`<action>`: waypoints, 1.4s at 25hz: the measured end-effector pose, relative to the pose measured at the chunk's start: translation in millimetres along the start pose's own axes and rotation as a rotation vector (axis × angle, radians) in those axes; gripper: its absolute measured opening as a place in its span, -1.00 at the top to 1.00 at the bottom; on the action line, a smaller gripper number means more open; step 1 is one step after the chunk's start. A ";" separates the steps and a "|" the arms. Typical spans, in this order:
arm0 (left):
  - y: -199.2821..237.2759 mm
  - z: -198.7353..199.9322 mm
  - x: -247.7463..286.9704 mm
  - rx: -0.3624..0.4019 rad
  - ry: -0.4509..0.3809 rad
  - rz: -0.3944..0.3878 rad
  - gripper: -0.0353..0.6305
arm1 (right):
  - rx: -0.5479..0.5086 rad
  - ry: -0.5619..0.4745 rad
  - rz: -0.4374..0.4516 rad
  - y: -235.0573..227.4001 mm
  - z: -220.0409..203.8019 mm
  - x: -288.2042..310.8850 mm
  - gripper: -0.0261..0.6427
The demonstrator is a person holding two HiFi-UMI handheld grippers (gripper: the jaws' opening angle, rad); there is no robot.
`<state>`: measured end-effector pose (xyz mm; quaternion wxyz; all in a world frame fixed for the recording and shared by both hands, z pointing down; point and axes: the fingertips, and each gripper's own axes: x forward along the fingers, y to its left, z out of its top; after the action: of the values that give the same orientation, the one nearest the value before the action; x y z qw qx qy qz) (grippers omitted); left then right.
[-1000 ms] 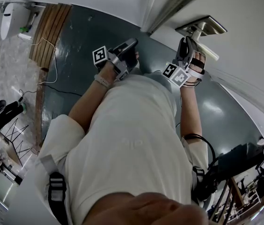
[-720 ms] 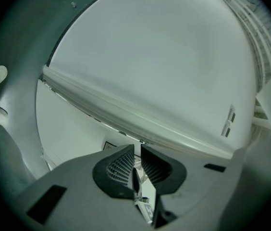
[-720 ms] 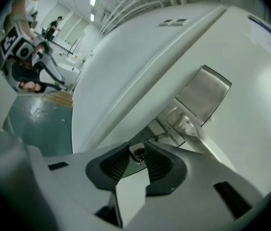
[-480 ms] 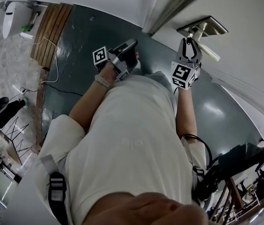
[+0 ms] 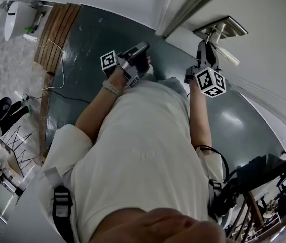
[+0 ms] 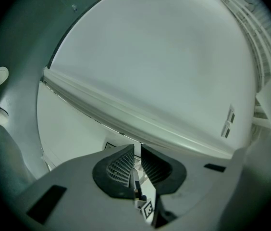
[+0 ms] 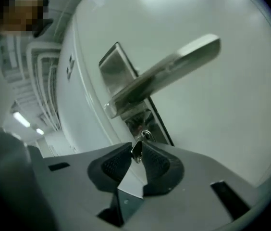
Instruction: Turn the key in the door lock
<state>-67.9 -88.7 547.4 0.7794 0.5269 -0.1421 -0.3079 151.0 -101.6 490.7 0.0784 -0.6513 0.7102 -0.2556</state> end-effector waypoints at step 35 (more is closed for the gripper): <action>5.5 1.7 6.2 -0.014 0.007 0.015 0.76 | 0.799 0.034 0.208 -0.5 -8.5 -23.1 0.77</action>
<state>-62.3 -92.5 552.5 0.7857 0.5217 -0.1410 -0.3011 150.9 -77.2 493.1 0.3387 -0.4900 0.6184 -0.5126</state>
